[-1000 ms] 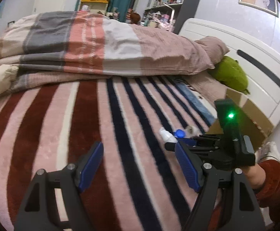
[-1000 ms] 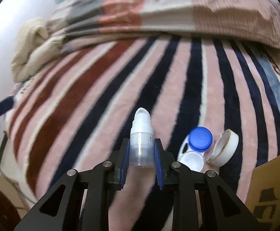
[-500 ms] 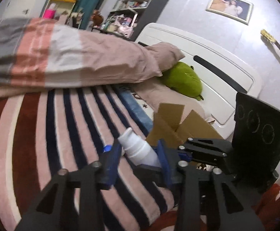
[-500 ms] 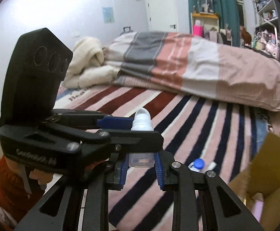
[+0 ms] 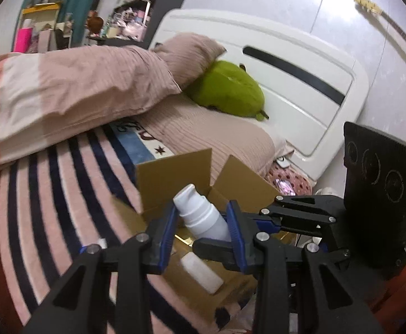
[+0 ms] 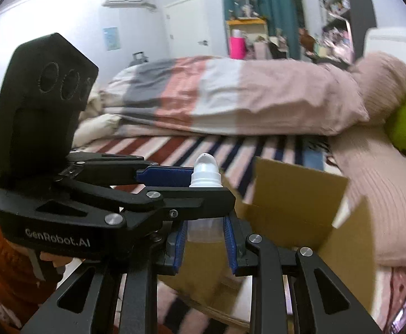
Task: Organize rigid objects
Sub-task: 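Carry the white bottle into the box and open the right gripper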
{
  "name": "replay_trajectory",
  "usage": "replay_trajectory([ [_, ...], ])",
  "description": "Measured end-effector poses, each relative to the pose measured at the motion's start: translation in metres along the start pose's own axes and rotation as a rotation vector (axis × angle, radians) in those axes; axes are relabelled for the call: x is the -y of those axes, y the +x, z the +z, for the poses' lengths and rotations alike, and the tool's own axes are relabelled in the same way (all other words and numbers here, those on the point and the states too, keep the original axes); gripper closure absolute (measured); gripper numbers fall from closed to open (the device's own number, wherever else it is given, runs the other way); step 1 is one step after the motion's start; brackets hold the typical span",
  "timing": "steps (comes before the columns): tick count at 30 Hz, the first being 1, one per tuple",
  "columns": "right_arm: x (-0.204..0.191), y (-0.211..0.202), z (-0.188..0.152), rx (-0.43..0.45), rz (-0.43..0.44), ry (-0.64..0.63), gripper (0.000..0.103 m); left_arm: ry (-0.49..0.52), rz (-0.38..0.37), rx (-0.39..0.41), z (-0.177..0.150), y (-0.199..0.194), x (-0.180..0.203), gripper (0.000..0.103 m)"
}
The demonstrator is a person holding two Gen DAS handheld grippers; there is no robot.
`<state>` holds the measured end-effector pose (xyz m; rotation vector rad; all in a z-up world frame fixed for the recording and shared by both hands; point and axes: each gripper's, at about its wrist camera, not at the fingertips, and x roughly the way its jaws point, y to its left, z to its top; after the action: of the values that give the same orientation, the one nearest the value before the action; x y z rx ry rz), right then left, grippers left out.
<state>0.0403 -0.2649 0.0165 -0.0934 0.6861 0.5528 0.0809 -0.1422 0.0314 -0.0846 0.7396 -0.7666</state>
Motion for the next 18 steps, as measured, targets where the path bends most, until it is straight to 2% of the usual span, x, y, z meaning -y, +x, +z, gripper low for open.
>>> replay_trajectory([
  [6, 0.031, 0.013, -0.002, -0.096, -0.016, 0.067, 0.083, -0.003, 0.026, -0.071, 0.006, 0.03, 0.003, 0.068],
  [7, 0.033, 0.014, -0.002, -0.106, -0.029, 0.069, 0.08, 0.0, 0.031, -0.074, 0.006, 0.031, 0.004, 0.059],
  [8, 0.035, 0.014, -0.004, -0.115, -0.044, 0.069, 0.075, 0.005, 0.035, -0.071, 0.007, 0.03, 0.005, 0.044],
  [9, 0.036, 0.014, -0.005, -0.123, -0.057, 0.07, 0.057, 0.013, 0.057, -0.052, 0.008, 0.025, 0.006, 0.037],
  [10, 0.038, 0.012, -0.007, -0.122, -0.062, 0.073, 0.044, 0.023, 0.091, -0.027, 0.007, 0.018, 0.007, 0.028],
  [11, 0.037, 0.011, -0.007, -0.116, -0.066, 0.073, 0.044, 0.029, 0.108, -0.012, 0.008, 0.014, 0.007, 0.025],
  [14, 0.031, 0.006, -0.007, -0.099, -0.07, 0.06, 0.044, 0.023, 0.131, 0.028, 0.005, -0.01, 0.001, 0.024],
  [18, 0.006, -0.001, -0.002, -0.049, -0.033, 0.028, 0.044, -0.012, 0.223, 0.078, -0.006, -0.053, -0.02, 0.024],
])
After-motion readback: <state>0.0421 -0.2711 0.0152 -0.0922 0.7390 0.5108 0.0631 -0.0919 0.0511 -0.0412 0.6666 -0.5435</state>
